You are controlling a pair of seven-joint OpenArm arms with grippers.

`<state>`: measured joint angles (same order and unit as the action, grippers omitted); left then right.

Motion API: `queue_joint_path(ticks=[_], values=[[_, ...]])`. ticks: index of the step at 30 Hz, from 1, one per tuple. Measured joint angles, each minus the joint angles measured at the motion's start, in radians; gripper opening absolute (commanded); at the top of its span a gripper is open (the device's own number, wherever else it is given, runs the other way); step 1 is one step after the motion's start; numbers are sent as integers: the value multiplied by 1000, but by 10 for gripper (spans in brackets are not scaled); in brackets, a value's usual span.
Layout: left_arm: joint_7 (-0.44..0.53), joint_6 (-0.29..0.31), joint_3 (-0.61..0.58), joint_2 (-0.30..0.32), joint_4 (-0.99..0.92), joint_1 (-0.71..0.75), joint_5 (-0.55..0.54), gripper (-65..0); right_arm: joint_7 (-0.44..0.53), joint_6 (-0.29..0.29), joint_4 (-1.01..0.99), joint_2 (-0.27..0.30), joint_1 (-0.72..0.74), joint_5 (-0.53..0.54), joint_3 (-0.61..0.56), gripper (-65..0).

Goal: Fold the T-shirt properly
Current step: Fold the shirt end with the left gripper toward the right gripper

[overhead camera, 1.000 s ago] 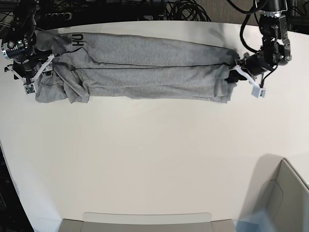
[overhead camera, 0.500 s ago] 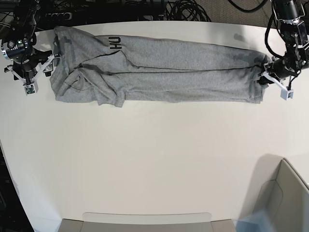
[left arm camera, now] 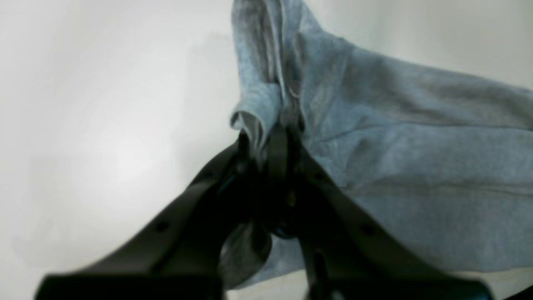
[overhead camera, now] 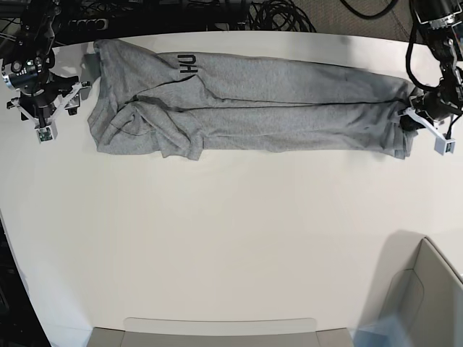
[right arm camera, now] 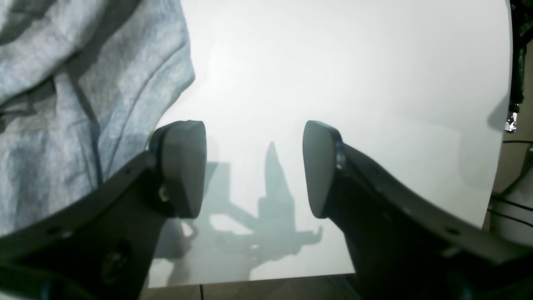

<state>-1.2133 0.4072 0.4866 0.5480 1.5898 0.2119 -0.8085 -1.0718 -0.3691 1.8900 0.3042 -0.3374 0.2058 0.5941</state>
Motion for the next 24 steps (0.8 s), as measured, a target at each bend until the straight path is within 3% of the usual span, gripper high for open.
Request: queue_joint_path(ticks=[4, 8, 13, 20, 24], values=[[-81, 0, 2, -56, 112, 7, -2, -650, -2, 0, 0, 0, -2, 0, -3, -287], [-121, 2, 4, -114, 198, 5, -93, -650, 3, 0, 0, 0, 9, 0, -4, -287], [-122, 0, 4, -142, 215, 41, -188, -650, -1, 0, 0, 0, 8, 0, -4, -287], [-123, 2, -1, -280, 299, 78, -232, -650, -2, 0, 0, -18, 10, -1, -6, -287], [-116, 1, -37, -327, 329, 78, -227, -650, -2, 0, 10, -26, 20, -7, -41, -287]])
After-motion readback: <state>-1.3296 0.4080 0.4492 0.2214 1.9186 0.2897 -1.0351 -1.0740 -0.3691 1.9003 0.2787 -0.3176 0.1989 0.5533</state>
